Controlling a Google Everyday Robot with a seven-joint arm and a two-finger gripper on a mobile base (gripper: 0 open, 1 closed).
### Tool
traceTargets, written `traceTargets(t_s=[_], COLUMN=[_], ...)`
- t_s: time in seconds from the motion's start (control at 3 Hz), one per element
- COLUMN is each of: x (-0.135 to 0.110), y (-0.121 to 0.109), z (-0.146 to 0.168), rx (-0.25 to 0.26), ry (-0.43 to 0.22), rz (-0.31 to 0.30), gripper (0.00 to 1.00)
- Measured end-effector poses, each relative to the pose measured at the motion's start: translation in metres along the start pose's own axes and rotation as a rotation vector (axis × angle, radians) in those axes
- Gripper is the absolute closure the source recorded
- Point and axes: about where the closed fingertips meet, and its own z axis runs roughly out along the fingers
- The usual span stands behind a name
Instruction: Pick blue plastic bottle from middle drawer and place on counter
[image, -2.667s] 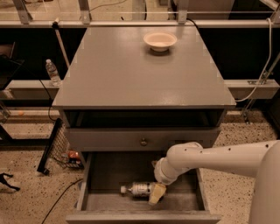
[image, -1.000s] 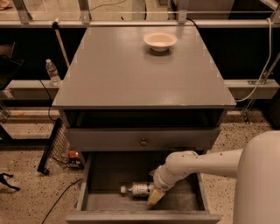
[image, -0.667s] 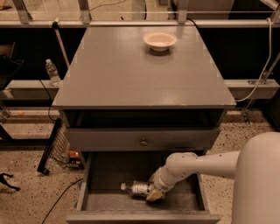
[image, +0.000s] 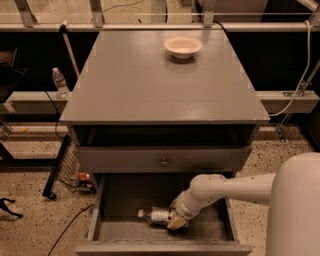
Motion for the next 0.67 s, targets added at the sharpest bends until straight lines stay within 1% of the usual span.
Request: traceTargets(t_s=[0.33,0.67], x=[-0.012,-0.04], y=[-0.003,-0.013], z=[-0.018,-0.064], rx=[0.022,0.07], ry=[-0.046,-0.152], rz=[-0.047,-0.166], gripper=[1.0,1.0])
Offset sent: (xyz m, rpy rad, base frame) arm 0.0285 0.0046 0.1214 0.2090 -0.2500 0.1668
